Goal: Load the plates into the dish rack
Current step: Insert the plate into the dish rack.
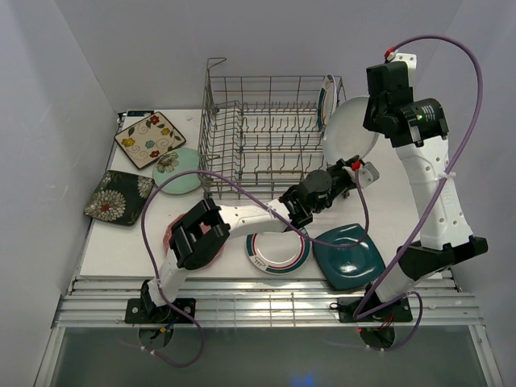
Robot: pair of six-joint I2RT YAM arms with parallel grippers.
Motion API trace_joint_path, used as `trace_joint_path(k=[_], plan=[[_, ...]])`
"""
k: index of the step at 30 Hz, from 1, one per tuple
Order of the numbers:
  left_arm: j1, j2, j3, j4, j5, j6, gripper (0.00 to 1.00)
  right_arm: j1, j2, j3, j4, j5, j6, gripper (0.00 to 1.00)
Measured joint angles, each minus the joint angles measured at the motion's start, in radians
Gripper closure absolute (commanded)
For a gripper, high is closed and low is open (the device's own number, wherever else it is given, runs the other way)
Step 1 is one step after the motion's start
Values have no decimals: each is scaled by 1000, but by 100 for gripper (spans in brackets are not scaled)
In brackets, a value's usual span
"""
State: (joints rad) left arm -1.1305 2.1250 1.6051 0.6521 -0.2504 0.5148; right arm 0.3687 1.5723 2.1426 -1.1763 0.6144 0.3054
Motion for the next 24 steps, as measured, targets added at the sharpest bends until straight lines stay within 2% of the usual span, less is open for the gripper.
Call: trace_joint_path(k=[11,24], plan=[[22,63,72,-14,20,-72,100,-1,74,30,29,32,-57,92],[42,101,101,-24,-30,-102,100,-2,134,21,111,-14,-133,92]])
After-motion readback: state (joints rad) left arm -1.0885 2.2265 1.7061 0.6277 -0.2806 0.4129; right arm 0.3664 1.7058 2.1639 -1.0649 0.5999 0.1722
